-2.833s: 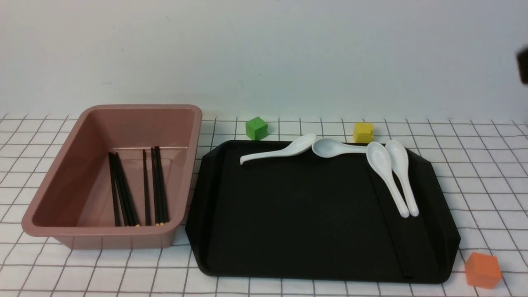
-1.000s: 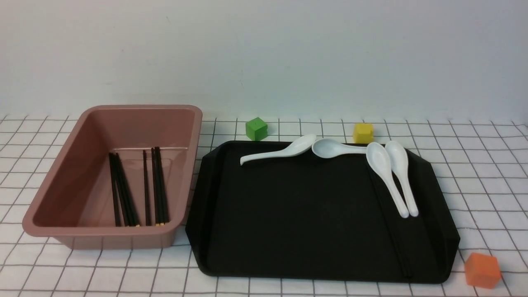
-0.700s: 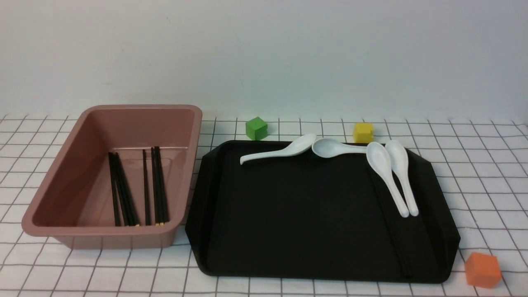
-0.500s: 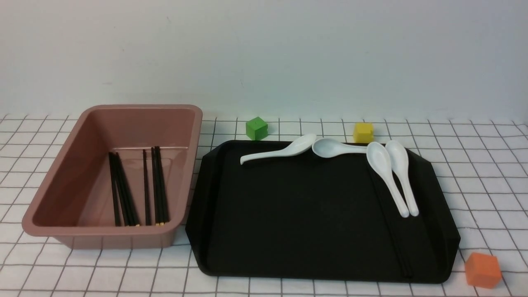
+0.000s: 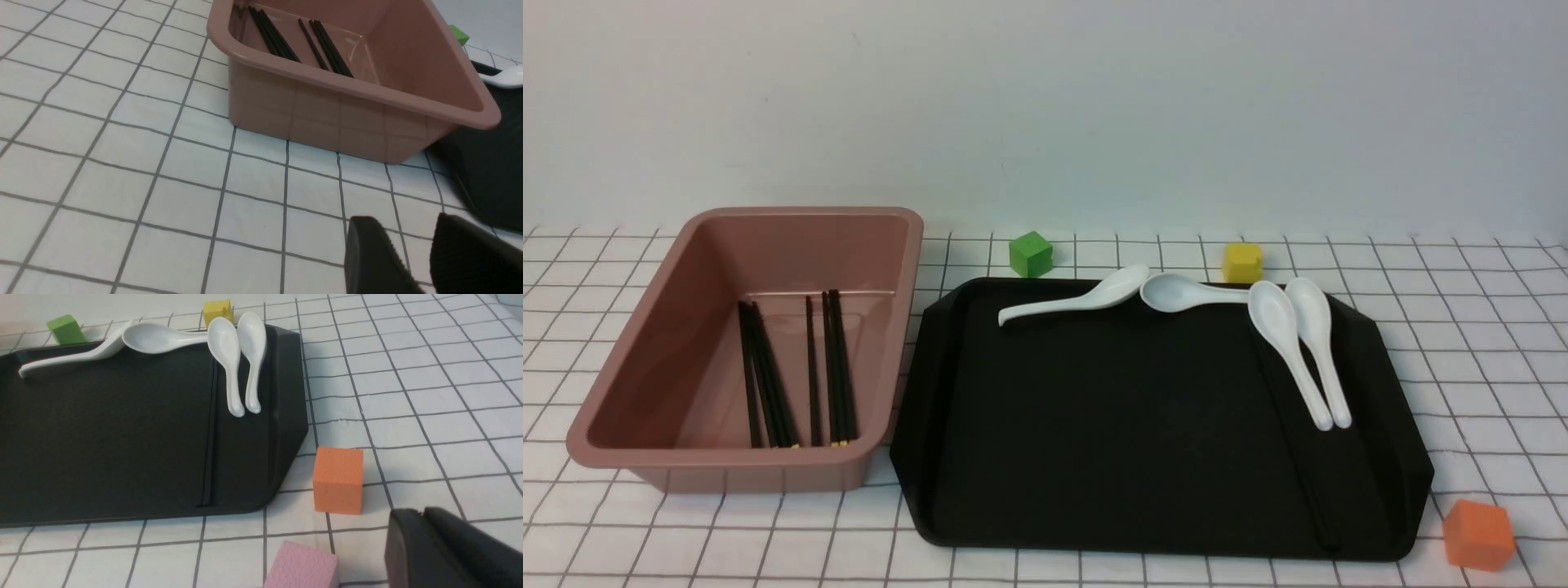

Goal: On white black tablecloth take chopsticks from black tray and put them in box.

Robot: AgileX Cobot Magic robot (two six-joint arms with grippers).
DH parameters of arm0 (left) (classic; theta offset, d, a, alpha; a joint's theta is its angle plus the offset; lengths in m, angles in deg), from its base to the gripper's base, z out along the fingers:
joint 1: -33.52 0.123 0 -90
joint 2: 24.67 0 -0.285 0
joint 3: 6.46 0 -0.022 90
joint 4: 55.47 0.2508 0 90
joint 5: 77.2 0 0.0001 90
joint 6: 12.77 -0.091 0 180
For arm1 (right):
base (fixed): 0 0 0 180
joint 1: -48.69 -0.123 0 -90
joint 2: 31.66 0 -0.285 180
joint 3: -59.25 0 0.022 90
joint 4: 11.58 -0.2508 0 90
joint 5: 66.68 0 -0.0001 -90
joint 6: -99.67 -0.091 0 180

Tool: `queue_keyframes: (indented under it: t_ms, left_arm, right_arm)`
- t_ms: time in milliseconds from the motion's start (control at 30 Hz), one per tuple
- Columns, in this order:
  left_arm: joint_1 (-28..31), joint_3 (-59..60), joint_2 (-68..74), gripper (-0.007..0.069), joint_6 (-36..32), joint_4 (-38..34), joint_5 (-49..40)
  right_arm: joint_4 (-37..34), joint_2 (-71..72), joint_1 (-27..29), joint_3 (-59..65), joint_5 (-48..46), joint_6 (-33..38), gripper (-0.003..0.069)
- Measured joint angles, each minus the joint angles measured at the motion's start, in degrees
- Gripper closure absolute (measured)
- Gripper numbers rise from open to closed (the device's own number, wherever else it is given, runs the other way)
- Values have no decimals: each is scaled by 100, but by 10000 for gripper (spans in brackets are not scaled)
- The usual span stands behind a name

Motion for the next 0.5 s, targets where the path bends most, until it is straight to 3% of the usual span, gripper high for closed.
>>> queue_keyframes:
  t_ms: [500]
  left_arm:
    - [0,0,0,386,0,0,0]
  right_arm:
    - [0,0,0,0,0,0,577]
